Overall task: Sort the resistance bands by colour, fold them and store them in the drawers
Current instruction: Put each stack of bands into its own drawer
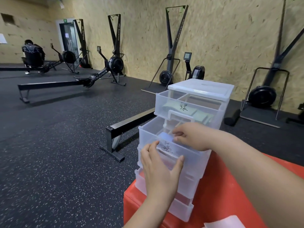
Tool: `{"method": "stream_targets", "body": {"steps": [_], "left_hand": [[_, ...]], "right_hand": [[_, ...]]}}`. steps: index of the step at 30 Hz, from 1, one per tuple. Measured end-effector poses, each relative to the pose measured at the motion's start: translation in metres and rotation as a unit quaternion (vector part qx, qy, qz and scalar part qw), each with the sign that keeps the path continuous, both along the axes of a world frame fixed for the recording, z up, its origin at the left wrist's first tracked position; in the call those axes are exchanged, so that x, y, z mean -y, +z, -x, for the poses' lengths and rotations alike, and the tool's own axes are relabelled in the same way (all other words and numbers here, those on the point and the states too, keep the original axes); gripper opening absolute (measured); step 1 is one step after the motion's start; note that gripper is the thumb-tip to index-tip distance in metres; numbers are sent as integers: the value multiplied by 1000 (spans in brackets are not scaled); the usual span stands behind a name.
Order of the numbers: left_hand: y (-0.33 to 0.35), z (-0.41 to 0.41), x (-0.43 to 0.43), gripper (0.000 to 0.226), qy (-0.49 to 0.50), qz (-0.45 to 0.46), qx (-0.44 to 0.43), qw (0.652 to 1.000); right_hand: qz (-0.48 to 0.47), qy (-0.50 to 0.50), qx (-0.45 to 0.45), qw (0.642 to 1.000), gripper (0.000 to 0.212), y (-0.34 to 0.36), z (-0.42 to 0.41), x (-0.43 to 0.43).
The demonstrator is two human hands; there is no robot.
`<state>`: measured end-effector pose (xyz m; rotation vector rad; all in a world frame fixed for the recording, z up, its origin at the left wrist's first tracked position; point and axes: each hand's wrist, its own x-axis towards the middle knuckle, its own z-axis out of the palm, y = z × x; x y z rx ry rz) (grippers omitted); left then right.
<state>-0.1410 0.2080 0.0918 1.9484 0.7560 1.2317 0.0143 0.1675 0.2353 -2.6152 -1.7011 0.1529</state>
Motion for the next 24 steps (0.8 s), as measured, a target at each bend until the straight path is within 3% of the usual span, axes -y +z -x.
{"method": "stream_targets", "body": {"steps": [7, 10, 14, 19, 22, 24], "left_hand": [[15, -26, -10, 82, -3, 8, -31, 999], [15, -30, -12, 81, -14, 22, -32, 999], [3, -16, 20, 70, -16, -10, -17, 1000], [-35, 3, 90, 46, -126, -173, 17, 977], [-59, -1, 119, 36, -243, -212, -50, 945], [-74, -10, 130, 38, -299, -216, -143, 918]], "right_hand": [[-298, -36, -85, 950, 29, 13, 6, 78], [-353, -71, -104, 927, 29, -6, 8, 118], [-348, -137, -138, 917, 26, -60, 0, 174], [-277, -240, -191, 911, 26, -149, -10, 239], [-224, -300, -189, 908, 24, -195, -9, 262], [-184, -332, -169, 910, 36, -218, -8, 268]]}}
